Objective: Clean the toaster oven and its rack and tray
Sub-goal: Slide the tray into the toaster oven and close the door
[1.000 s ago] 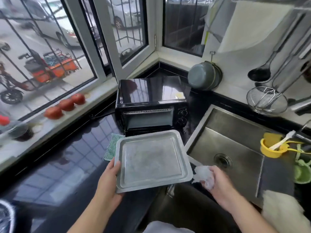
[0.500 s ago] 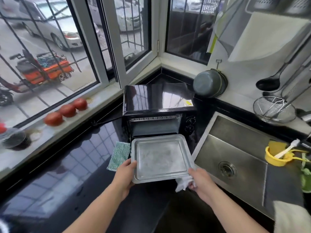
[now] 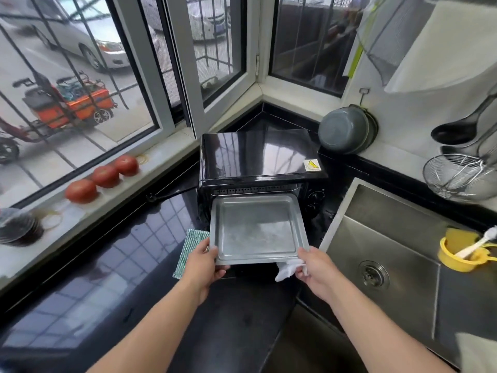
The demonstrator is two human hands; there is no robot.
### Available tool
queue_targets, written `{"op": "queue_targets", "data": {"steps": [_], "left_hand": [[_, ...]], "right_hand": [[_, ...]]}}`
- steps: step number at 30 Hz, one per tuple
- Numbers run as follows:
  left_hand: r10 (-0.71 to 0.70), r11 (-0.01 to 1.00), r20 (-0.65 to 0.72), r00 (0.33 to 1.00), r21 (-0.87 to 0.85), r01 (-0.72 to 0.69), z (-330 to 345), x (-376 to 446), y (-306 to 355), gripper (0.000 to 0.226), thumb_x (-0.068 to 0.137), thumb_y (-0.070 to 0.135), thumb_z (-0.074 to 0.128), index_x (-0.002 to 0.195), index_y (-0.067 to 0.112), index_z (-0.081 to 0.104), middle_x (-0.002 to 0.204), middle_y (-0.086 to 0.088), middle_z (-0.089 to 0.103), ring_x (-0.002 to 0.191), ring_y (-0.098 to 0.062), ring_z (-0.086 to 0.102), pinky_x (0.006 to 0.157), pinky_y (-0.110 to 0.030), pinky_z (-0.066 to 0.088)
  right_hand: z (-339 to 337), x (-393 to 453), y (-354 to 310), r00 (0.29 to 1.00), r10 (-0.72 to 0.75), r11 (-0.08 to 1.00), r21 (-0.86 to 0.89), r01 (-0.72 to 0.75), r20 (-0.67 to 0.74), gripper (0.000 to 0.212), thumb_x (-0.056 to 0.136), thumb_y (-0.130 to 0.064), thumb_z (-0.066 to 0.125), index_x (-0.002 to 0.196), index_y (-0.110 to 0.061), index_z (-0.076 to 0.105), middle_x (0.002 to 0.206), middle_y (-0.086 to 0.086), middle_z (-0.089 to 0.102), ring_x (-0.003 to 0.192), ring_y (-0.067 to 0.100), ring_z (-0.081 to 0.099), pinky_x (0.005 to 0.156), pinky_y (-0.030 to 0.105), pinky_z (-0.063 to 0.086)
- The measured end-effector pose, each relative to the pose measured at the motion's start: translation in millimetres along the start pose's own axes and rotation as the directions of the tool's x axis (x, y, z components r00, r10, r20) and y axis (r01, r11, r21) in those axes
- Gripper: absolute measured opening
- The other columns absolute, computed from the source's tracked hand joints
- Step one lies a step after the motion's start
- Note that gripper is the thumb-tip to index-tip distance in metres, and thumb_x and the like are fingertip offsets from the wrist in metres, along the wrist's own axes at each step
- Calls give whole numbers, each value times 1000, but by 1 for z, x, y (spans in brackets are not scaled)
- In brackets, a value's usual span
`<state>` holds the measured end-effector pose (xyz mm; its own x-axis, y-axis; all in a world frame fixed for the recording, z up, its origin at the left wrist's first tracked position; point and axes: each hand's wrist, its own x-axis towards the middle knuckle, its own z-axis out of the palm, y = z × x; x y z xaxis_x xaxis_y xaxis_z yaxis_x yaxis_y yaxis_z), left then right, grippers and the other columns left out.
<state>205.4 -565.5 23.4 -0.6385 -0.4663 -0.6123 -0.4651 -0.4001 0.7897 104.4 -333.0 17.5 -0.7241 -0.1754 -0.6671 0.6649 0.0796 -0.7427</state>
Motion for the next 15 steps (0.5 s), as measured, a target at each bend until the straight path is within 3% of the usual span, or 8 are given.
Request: {"op": "queue_targets", "data": {"steps": [6,15], "left_hand": [[25,998,28,999,49,-26,-2,12,1,47,109,9,47,154,20,44,113,-9,73,67,-21,68,52,-25,55],[35,999,53,998,26,-36,-3,19,-6,42,109,11,46,149,24,51,110,-6,77,67,-17,67,57,-25,50]], "right_hand": [[0,8,-5,1000,12,1000,3,-12,14,20,106,-17,44,91,-6,51,64,8,57,50,13,45,46,25,35],[0,9,-5,999,26,998,53,-27,20,16,105,-14,46,91,-7,50,69,8,54,48,10,43,45,22,33]]}}
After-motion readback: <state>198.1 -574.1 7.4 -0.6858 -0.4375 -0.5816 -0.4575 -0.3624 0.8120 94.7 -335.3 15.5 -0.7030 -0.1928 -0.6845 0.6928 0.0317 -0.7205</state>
